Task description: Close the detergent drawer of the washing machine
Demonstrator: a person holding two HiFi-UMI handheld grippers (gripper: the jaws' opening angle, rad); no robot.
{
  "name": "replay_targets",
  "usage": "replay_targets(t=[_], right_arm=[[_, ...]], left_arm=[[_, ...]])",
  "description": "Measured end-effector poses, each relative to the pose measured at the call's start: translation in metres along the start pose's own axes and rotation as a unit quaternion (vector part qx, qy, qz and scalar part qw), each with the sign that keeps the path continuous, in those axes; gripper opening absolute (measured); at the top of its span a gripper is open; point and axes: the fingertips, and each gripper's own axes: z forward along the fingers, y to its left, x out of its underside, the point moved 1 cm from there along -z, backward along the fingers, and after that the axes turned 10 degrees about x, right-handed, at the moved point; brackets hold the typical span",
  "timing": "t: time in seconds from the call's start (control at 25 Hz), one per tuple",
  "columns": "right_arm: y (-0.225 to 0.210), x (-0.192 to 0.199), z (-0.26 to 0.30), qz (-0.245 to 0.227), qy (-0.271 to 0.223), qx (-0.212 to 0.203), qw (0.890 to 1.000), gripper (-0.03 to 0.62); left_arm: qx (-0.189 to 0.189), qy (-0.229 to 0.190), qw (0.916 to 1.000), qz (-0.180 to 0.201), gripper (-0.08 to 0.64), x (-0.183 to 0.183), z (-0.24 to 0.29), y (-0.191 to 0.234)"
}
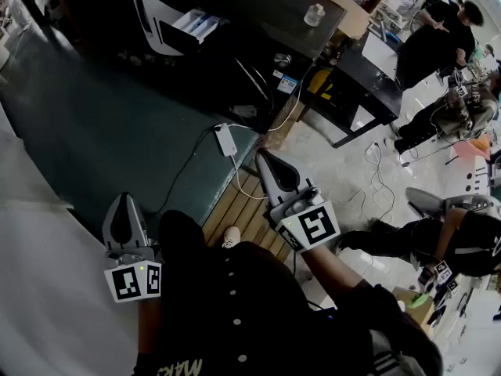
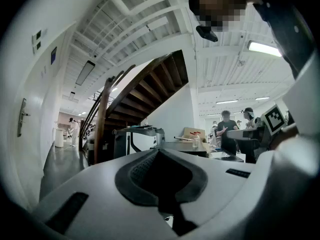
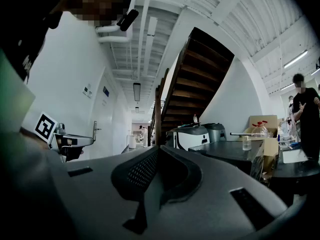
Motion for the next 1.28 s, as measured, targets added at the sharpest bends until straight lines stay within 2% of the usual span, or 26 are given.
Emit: replay_targets(t=[0.2, 0.32, 0.48, 0.64, 0.76, 0.8, 0.84, 0.88, 1.28], right_arm=[[-0.003, -0.001, 0.0, 0.005, -0.004, -0.006, 1.0, 0.028], [-0.007, 0.001, -0.002, 0.006, -0.001, 0.004, 1.0, 0.028], [-0.009, 0.004, -0.005, 0.029, -0.013, 0.007, 0.999, 0.029], [-0.008, 0.012, 0.001, 0.018, 0.006, 0.005, 1.0, 0.029], [-0.003, 0.007, 0.008, 0.016, -0.006, -0.003, 1.0, 0.031], [0.0, 0.006, 0.01, 0.017, -0.009, -0.009, 1.0, 0.091], [0.004, 0.006, 0.014, 0.018, -0.007, -0.016, 1.0, 0.223], [0.009, 0.008, 0.017, 0.018, -0.003, -0.023, 1.0, 0.235], [0.03, 0.003, 0.071, 0.011, -0.01, -0.032, 0.999, 0.189]], left_arm=[[-0.001, 0.001, 1.0, 0.001, 0.014, 0.003, 0.003, -0.004], [-0.006, 0.0, 1.0, 0.0, 0.014, 0.004, 0.002, -0.004], [-0.02, -0.002, 0.9998, -0.004, 0.014, 0.001, -0.004, -0.003], [-0.023, 0.001, 0.9997, -0.008, 0.014, 0.005, -0.005, 0.002], [-0.021, 0.005, 0.9997, -0.009, 0.014, 0.006, -0.003, 0.008], [-0.02, 0.004, 0.9997, -0.009, 0.014, 0.005, -0.002, 0.01], [-0.02, 0.004, 0.9998, -0.009, 0.014, 0.004, -0.001, 0.012], [-0.02, 0.003, 0.9998, -0.009, 0.014, 0.004, 0.0, 0.014], [-0.027, 0.0, 0.9995, -0.018, 0.014, 0.006, 0.023, 0.065]])
